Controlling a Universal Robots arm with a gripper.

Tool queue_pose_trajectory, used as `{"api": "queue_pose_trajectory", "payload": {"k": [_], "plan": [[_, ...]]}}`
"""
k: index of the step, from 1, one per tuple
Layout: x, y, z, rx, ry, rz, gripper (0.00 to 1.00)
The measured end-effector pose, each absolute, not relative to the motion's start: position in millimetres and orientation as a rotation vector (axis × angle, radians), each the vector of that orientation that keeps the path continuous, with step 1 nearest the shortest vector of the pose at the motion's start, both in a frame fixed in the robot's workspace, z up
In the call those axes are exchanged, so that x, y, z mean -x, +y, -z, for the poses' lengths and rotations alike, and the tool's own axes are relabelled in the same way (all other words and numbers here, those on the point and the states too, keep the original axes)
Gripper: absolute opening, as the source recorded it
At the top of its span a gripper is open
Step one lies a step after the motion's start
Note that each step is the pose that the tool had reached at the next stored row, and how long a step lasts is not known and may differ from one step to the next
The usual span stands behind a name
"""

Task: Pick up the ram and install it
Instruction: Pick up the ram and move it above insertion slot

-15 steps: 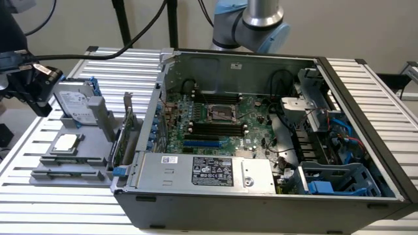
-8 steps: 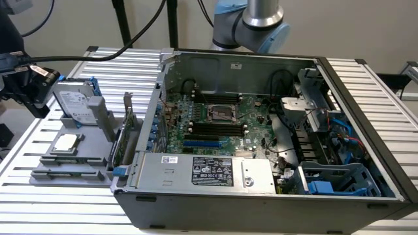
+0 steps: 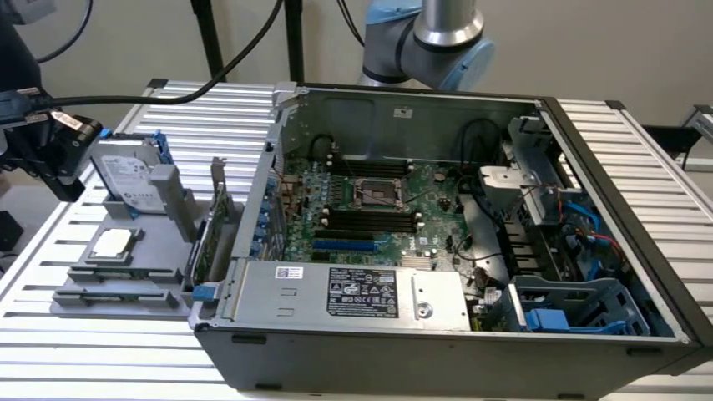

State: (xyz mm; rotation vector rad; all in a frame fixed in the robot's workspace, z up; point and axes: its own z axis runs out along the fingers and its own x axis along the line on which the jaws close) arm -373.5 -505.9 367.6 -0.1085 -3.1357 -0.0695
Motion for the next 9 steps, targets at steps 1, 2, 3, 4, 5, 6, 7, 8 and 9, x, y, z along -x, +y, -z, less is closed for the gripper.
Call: {"api": "queue_pose_trajectory", "payload": {"k": [1,2,3,4,5,6,7,8,9], "plan": [[373.5,-505.9,-367.6,0.108,-3.136,0.069,0.11],[373.6,-505.9,-367.6,0.108,-3.136,0.069,0.11],[373.8,-506.1,-367.6,0.106,-3.136,0.07,0.11],[374.4,-506.2,-367.5,0.094,-3.136,0.07,0.11],[374.4,-506.1,-367.5,0.068,-3.136,0.07,0.11],[374.4,-506.1,-367.4,0.042,-3.136,0.07,0.11],[374.4,-506.1,-367.3,0.014,-3.136,0.069,0.11],[374.5,-506.1,-367.3,-0.015,-3.135,0.069,0.11],[374.5,-506.1,-367.2,-0.043,-3.134,0.069,0.11]]}}
